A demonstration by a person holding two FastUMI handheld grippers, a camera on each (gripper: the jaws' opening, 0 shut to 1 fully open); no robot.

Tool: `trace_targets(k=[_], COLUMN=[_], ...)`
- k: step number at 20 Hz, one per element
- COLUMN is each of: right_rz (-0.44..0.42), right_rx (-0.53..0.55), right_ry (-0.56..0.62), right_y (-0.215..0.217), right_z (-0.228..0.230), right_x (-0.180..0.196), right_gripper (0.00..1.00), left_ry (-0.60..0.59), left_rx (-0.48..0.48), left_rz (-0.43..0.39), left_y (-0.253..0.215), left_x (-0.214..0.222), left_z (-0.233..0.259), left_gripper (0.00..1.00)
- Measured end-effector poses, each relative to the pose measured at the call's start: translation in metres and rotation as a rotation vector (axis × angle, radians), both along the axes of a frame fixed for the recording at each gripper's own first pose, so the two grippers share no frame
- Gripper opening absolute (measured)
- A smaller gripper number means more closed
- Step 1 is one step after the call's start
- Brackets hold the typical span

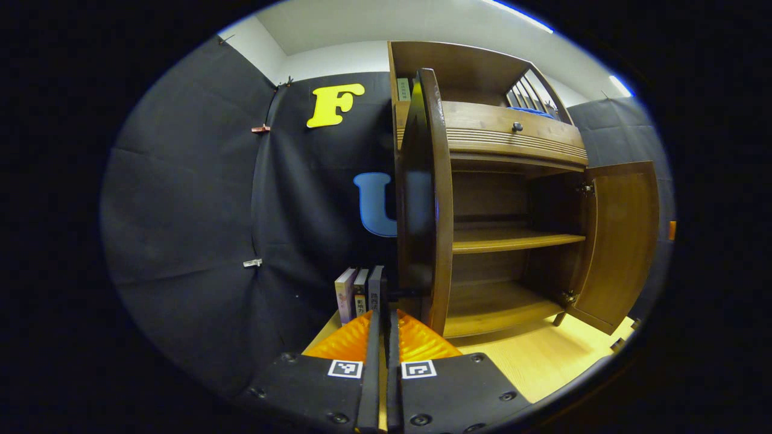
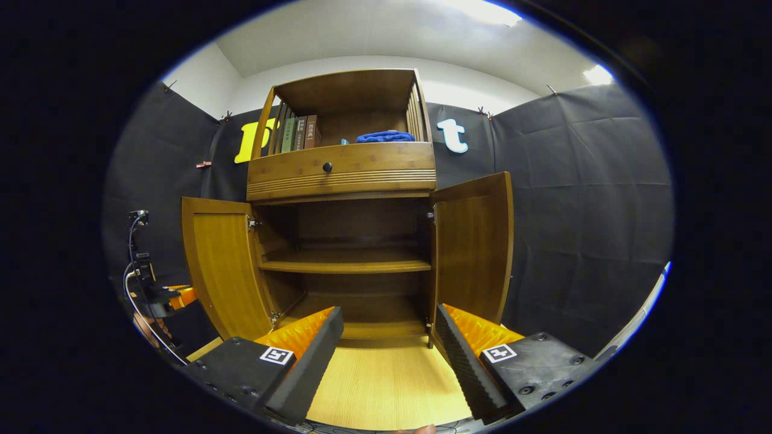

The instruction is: Open the right door of the double-door shoe cabinet with the right hand, and open the left door with the left hand.

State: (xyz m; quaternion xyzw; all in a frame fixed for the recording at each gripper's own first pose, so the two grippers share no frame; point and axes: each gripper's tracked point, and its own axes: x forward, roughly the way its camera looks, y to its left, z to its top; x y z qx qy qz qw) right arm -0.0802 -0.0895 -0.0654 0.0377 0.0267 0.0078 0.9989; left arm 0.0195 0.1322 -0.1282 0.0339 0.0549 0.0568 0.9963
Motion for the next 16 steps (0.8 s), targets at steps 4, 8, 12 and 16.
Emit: trace_targets(k=[4,8,12,16], right_rz=[0.022,0.04,0.05,0.042], right_rx=[0.005,-0.006,-0.01,-0.017], right_ry=[0.002,0.0,-0.008,-0.023], right_y=[0.005,0.006,0.008,0.007], right_z=[0.002,0.004,0.009,0.017], right_x=[0.001,0.002,0.004,0.004], right_gripper=[0.98,0.97,0.98,0.99], left_ry=[0.01,0.004,-0.031,-0.027], left_rx=[-0.006,0.007,0.032,-0.058], left_rz=[-0.013,-0.054,-0.087,-0.106], left_y=[-0.016,-0.039,-0.061,-0.086], left_x=[-0.022,-0.047,-0.062,-0.07], left_z=[0.002,0.01,0.031,0.042], left_gripper=[0.29,0.57,1.0,0.96])
